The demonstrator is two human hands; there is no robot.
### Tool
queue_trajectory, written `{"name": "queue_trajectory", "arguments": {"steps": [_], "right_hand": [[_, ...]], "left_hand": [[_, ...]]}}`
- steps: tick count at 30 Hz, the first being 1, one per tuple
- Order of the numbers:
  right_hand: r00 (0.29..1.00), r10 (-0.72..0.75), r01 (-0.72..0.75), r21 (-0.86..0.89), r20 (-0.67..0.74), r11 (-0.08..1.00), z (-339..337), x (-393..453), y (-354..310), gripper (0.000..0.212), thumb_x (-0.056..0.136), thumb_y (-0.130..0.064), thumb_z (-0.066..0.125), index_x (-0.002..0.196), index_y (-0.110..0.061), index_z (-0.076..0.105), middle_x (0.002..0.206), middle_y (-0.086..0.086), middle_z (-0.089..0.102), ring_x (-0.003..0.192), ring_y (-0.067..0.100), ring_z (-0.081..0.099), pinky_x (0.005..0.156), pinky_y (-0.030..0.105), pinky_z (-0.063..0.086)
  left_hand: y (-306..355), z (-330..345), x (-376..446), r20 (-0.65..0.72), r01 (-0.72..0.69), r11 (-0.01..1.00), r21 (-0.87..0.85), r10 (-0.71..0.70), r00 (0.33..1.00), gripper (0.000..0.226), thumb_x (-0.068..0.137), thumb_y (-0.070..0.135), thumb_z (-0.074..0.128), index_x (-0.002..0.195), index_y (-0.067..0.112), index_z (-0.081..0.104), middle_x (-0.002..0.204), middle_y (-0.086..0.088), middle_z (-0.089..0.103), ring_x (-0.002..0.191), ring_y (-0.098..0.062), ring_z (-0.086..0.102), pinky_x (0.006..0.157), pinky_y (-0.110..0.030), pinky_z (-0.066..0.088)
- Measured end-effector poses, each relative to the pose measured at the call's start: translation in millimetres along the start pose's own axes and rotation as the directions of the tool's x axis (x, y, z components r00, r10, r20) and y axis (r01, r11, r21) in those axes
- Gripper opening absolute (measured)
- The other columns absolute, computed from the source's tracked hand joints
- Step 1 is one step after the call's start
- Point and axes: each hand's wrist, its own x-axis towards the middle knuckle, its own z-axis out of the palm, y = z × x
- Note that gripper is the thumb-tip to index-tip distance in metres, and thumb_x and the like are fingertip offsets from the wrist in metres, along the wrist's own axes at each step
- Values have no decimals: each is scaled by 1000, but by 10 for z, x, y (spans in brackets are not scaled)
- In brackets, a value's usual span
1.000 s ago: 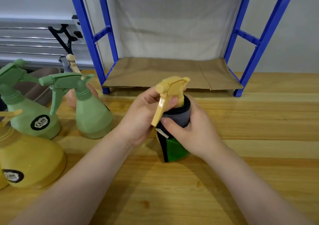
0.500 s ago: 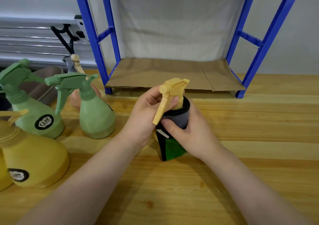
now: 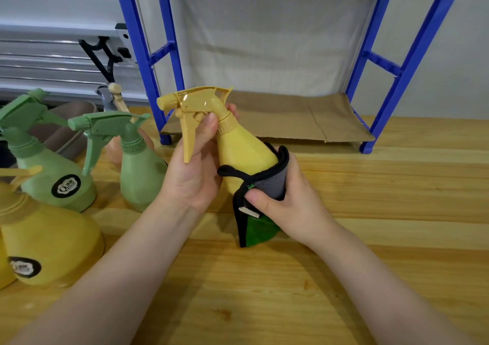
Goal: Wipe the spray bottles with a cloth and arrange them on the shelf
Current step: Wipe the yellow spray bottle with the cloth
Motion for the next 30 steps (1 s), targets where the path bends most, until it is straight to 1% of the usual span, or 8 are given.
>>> {"name": "queue_trajectory", "arguments": {"steps": [7,11,16,19,21,24,27,30], "right_hand": [[997,61,-64,63,42,996,1,-8,12,77,58,-72,64,123,-41,36,119,-21,58,107,-10,55,81,9,45],[994,107,-108,156,15,982,30,2,36,87,52,-68,69,126,-34,39,117,-19,60,106,-7,57,81,13,47],[988,140,-130,139,-66,982,115,12,30,80,58,-54,84,121,-31,40,115,-18,59,104,-5,57,79,16,47],[985,106,-98,60,-134,993,129,1,24,82,57,-55,82,122,-32,37,114,-22,56,105,-9,55,78,10,46],[985,69,-72,-14,-156,997,131,-10,34,89,56,-59,80,128,-31,35,119,-21,55,110,-4,54,84,16,48],[989,38,-50,-82,-140,995,118,-25,39,96,56,-63,76,135,-32,31,127,-17,52,119,3,50,96,26,46],[995,23,-34,-111,-102,993,93,-28,9,97,57,-63,75,138,-34,30,130,-21,47,122,-2,43,97,19,38],[995,-19,9,-108,-96,994,78,-31,-21,99,57,-67,72,140,-30,31,134,-18,48,126,0,44,104,24,40]], "left_hand": [[-30,-78,67,-88,4,990,-142,-17,996,26,94,29,54,115,15,59,109,1,67,112,-19,55,101,-46,47],[-95,16,43,-241,24,998,-49,-35,970,34,98,36,50,123,15,59,115,2,69,104,-12,65,90,-41,54],[-155,56,3,-430,69,988,139,-3,903,39,96,41,55,127,17,60,121,-5,68,113,-21,65,98,-46,51],[-170,87,-13,-411,89,980,180,-7,912,27,93,38,61,114,21,66,112,1,72,107,-16,67,95,-40,53],[-164,104,-15,-390,105,983,151,-39,920,19,91,35,62,105,21,67,100,3,73,98,-14,68,91,-38,55],[-132,97,-16,-334,114,983,141,-62,941,24,88,32,65,107,17,66,99,0,69,96,-16,66,92,-40,54],[-95,81,-10,-234,99,977,188,-54,971,36,84,31,69,115,13,63,98,-1,67,97,-18,64,89,-37,54],[-71,62,-6,-159,111,971,211,-78,984,26,82,28,67,103,14,68,94,-1,69,92,-17,65,84,-32,54]]}}
